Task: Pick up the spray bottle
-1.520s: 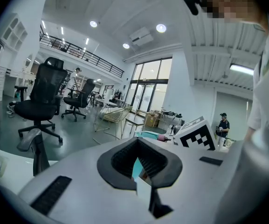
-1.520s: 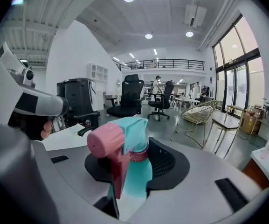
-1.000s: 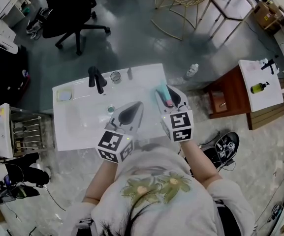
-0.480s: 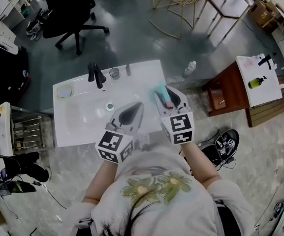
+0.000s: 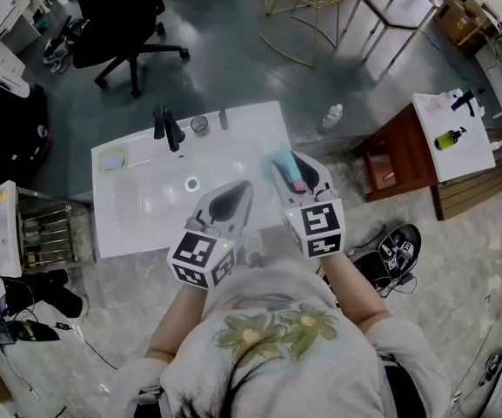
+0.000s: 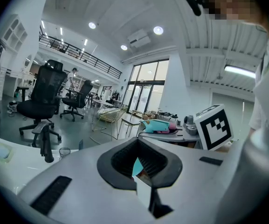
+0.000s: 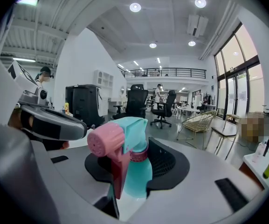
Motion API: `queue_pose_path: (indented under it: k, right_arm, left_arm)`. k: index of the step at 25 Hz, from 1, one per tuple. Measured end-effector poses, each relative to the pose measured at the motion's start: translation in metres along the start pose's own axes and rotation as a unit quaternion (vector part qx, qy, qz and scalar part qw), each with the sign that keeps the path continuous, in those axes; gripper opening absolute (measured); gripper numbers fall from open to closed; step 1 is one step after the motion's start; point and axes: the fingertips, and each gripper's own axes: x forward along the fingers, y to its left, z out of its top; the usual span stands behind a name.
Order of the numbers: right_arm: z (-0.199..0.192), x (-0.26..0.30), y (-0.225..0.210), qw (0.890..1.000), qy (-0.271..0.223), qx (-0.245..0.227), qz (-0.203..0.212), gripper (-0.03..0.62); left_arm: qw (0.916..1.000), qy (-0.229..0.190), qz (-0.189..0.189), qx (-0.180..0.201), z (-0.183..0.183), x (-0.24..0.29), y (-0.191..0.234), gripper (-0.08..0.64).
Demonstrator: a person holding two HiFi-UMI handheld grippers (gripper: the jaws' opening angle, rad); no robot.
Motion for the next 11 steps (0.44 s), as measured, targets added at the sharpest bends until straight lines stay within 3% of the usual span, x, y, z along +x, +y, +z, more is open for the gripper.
queue_pose_path:
  k: [11]
  right_arm:
    - [-0.0012, -0.0097, 0.0079, 1.000, 0.000, 0.002, -0.002, 0.153]
  left_arm:
    - [1.0000, 0.004, -0.006, 0.001, -0.0046, -0.0078, -0.0052, 0.008]
